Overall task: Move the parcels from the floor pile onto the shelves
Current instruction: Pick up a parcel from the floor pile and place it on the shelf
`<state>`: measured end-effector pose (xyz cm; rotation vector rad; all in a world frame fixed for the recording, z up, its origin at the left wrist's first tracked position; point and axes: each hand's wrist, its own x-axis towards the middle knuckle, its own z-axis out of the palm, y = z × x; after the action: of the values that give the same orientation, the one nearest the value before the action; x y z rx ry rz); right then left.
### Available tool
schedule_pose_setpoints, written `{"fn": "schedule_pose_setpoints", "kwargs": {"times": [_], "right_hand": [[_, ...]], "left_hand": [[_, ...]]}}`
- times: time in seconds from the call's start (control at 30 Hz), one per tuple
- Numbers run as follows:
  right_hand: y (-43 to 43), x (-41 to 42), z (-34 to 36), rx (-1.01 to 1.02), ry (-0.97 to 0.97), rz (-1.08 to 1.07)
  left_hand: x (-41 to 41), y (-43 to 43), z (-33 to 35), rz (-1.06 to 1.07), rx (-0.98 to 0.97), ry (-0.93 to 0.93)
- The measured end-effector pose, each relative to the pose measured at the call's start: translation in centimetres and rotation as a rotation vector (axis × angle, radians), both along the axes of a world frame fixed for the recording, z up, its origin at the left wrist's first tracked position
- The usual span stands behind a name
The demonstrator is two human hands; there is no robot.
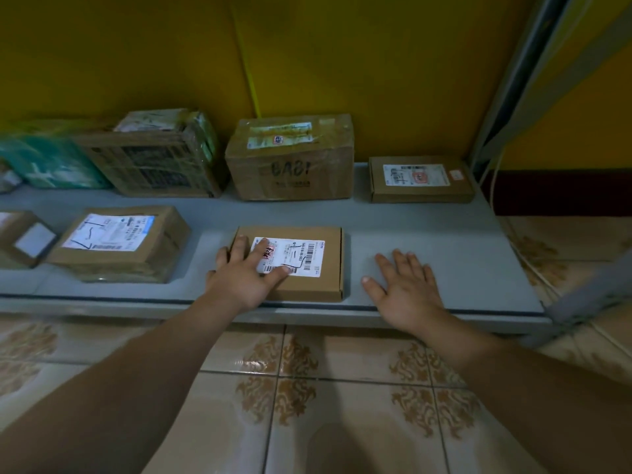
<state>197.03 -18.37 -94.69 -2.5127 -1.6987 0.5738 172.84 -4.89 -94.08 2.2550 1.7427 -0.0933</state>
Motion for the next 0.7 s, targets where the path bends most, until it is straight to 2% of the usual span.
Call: {"fn": "schedule_pose_setpoints", "kwargs": {"times": [0.13, 0.23, 0.4, 0.57, 0.7], "right_hand": [[0.8, -3.4, 1.0, 0.068, 0.169, 0.132], [1.8, -4.3, 0.6, 0.061, 0.093, 0.210], [2.3, -5.1, 0.8, 0.048, 0.038, 0.173], [3.2, -5.8, 2.1, 0.091, 0.025, 0.161], [5.8, -8.0, 3.7, 0.121, -0.086, 0.245]], "left_hand": [[0.4, 0.1, 0.4, -0.008, -0.002, -0.009], [0.3, 0.5, 0.6, -0.008, -0.019, -0.018], [0.6, 1.2, 1.1, -0.043, -0.030, -0.021], [-3.4, 1.5, 4.1, -0.187, 0.232, -0.009], [-9.1, 5.1, 5.9, -0.040, 0.308, 0.050]]}}
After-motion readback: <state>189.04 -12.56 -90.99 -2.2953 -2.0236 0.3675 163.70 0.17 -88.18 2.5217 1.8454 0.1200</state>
